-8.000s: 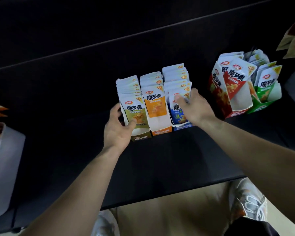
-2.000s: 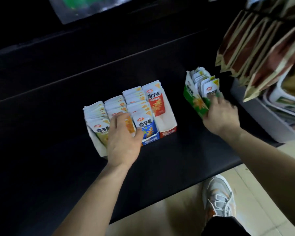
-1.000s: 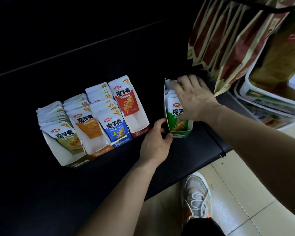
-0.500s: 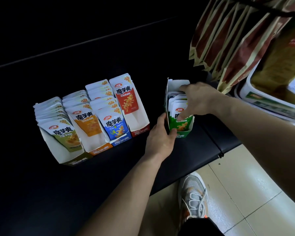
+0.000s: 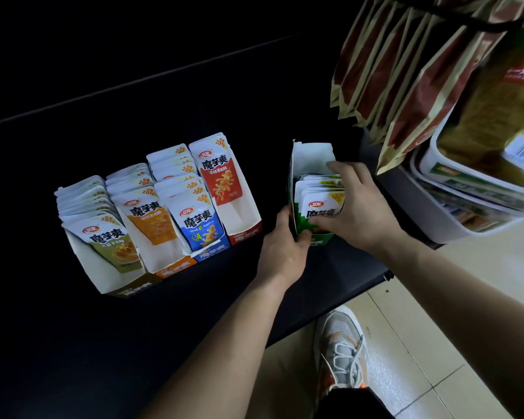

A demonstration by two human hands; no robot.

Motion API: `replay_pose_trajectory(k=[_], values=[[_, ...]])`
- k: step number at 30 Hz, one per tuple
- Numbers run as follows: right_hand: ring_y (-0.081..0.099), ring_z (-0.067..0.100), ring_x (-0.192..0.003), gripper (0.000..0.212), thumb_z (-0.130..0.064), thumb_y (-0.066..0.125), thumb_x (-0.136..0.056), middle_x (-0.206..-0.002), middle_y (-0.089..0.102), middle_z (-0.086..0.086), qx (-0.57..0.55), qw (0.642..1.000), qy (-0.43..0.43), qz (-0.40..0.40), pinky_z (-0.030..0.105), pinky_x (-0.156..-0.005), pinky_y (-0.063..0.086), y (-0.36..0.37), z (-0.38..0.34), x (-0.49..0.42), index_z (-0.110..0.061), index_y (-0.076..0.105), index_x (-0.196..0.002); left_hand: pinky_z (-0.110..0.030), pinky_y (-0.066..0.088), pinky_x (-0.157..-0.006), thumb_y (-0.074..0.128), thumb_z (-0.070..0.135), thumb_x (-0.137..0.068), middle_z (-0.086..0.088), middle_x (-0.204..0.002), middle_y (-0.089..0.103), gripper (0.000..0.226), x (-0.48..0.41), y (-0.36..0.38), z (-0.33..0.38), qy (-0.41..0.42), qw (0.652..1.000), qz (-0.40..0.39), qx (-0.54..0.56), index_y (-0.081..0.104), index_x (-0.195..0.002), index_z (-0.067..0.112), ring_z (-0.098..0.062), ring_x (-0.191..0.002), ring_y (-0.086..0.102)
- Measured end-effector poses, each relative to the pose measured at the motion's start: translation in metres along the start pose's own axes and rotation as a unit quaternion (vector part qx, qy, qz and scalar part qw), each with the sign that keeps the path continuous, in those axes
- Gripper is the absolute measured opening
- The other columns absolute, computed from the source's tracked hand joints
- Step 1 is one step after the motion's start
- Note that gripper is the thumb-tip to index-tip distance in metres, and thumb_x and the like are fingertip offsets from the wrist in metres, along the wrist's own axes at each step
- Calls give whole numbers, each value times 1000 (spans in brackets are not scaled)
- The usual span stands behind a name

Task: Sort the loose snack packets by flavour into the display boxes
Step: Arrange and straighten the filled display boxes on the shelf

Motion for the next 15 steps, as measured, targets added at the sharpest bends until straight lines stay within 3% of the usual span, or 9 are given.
replay_pose_trajectory(k=[4,9,13,15], values=[[52,21,-115,86,-44,90,-61,-127,47,-1,33,999,-28,5,37,-89,50,4,2,5,-20,49,-133,-21,40,-91,59,31,-99,-1,-134,59,59,1,-1,-2,6,1000,-3,6,32,-151,35,-18,-124,57],[51,18,-112,84,-58,83,-58,-119,54,-7,55,995,-45,-76,34,-92,47,-2,4,-4,-27,54,-131,-19,36,-98,70,35,-90,18,-133,54,66,3,-7,-1,38,999,-9,37,37,-147,43,6,-116,44],[48,17,-114,75,-69,63,-68,-121,58,-10,45,989,-53,-128,32,-96,42,-9,2,-8,-33,53,-134,-27,49,-100,72,41,-87,19,-134,58,66,1,-11,-6,69,997,4,28,40,-143,51,-6,-120,57],[47,16,-112,67,-67,64,-75,-118,57,-10,62,987,-57,-137,32,-95,41,-9,-1,-9,-31,54,-131,-30,52,-98,70,47,-88,18,-135,58,64,0,-14,-6,84,996,5,22,39,-144,52,-13,-118,58]])
Point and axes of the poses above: each hand's wrist, its own x-axis away from the middle knuckle, its own y-axis out of the palm, z = x × y, the point moved 2 cm from there along -x, towards the middle knuckle
